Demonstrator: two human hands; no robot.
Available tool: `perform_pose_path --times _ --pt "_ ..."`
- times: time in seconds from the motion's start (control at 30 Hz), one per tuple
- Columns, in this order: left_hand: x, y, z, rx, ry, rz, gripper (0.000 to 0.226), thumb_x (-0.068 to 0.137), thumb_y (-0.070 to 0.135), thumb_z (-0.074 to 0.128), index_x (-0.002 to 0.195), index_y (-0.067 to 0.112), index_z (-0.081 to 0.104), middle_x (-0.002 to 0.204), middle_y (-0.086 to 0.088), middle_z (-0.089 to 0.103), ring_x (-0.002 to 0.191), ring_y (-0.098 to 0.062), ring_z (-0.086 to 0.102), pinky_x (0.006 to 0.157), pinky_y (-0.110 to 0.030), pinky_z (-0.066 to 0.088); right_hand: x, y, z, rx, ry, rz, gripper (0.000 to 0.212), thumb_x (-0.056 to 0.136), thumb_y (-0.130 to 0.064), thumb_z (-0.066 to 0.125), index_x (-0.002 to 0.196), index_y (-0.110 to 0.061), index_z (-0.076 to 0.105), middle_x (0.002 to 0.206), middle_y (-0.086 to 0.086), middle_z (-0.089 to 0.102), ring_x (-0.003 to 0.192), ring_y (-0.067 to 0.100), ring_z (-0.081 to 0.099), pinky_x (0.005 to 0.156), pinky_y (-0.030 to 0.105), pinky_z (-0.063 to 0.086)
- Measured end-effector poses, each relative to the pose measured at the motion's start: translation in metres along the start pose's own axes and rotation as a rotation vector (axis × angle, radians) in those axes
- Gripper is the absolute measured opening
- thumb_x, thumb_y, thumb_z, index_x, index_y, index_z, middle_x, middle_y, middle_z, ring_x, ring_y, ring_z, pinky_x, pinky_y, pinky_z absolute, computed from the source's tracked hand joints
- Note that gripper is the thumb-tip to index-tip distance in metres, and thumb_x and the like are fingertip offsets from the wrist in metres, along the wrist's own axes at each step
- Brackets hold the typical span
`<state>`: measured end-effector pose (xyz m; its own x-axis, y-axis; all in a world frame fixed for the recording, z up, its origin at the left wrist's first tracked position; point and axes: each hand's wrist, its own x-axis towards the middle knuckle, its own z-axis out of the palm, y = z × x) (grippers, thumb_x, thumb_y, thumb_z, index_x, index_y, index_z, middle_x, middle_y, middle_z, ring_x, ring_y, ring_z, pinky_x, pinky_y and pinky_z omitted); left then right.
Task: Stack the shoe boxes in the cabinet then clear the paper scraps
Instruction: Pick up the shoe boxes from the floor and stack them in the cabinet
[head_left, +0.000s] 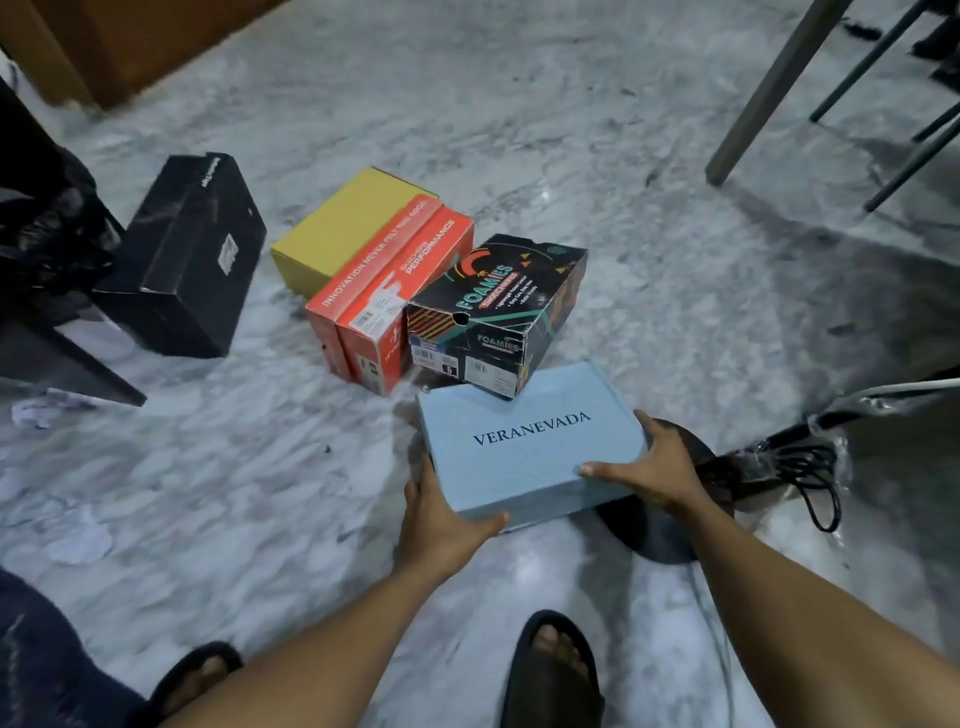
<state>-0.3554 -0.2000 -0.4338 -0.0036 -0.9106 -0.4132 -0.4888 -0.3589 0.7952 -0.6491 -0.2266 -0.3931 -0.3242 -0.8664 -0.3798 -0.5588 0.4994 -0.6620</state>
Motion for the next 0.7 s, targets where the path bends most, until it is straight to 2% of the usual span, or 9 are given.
perform_pose_path --times 0.07,0.13,0.2,0.27,0.37,0.4,0.53,0.7 --pt "-0.005 -0.002 -0.015 0.026 0.029 0.012 0.126 0.040 0.068 0.083 0.149 0.037 0.025 0.120 0.001 0.052 0.110 -0.019 0.049 0.089 -0.038 0.052 -0.016 0.001 0.008 0.035 0.002 -0.008 0.109 0.025 -0.070 0.095 0.118 -0.021 0.068 0.115 0.004 0.068 0.104 0.016 0.067 0.085 0.038 0.060" --pt "-0.011 -0.006 -0.030 0.053 0.035 0.020 0.122 0.039 0.070 0.084 0.144 0.040 0.029 0.114 0.001 0.054 0.102 -0.017 0.049 0.085 -0.034 0.051 -0.035 -0.004 0.018 0.086 0.012 -0.004 0.103 0.022 -0.065 0.097 0.110 -0.019 0.071 0.112 0.007 0.068 0.098 0.017 0.069 0.075 0.029 0.060" --pt "-0.020 -0.012 -0.045 0.079 0.018 0.005 0.118 0.036 0.074 0.083 0.139 0.042 0.035 0.115 0.002 0.056 0.102 -0.015 0.050 0.085 -0.033 0.052 -0.054 -0.014 0.026 0.123 0.017 -0.023 0.099 0.021 -0.061 0.100 0.107 -0.019 0.071 0.111 0.008 0.068 0.097 0.019 0.070 0.075 0.033 0.062" --pt "-0.028 -0.021 -0.060 0.097 0.012 -0.012 0.122 0.030 0.080 0.082 0.136 0.039 0.039 0.118 0.005 0.059 0.110 -0.017 0.056 0.091 -0.035 0.054 -0.076 -0.031 0.032 0.141 0.021 -0.045 0.083 0.029 -0.048 0.104 0.099 -0.018 0.071 0.102 0.002 0.073 0.092 0.016 0.071 0.075 0.038 0.062" --pt "-0.037 -0.028 -0.090 0.101 0.013 -0.037 0.121 0.020 0.084 0.082 0.126 0.034 0.051 0.118 0.006 0.063 0.112 -0.017 0.062 0.093 -0.035 0.056 -0.101 -0.054 0.042 0.185 -0.034 -0.053 0.069 0.042 -0.026 0.104 0.098 -0.019 0.064 0.095 -0.009 0.070 0.085 0.000 0.063 0.061 0.014 0.053" --pt "-0.039 -0.027 -0.102 0.109 0.014 -0.030 0.117 0.020 0.082 0.083 0.122 0.034 0.053 0.116 0.007 0.064 0.111 -0.017 0.063 0.093 -0.034 0.056 -0.108 -0.061 0.046 0.188 -0.058 -0.056 0.068 0.044 -0.022 0.103 0.099 -0.018 0.062 0.094 -0.009 0.069 0.083 -0.004 0.061 0.058 0.012 0.051" --pt "-0.060 -0.015 -0.160 0.163 0.075 0.042 0.096 0.029 0.069 0.089 0.115 0.036 0.058 0.111 0.014 0.066 0.106 -0.014 0.063 0.091 -0.033 0.057 -0.133 -0.089 0.066 0.199 -0.074 -0.127 0.068 0.045 -0.020 0.103 0.101 -0.013 0.065 0.100 -0.002 0.074 0.084 -0.001 0.064 0.058 0.011 0.052" --pt "-0.090 -0.008 -0.242 0.200 0.216 0.094 0.109 0.020 0.080 0.084 0.117 0.040 0.055 0.113 0.013 0.065 0.111 -0.013 0.059 0.094 -0.034 0.054 -0.167 -0.158 0.088 0.281 -0.087 -0.314 0.053 0.052 -0.021 0.101 0.088 -0.030 0.062 0.093 -0.020 0.067 0.085 -0.006 0.062 0.059 0.010 0.050"
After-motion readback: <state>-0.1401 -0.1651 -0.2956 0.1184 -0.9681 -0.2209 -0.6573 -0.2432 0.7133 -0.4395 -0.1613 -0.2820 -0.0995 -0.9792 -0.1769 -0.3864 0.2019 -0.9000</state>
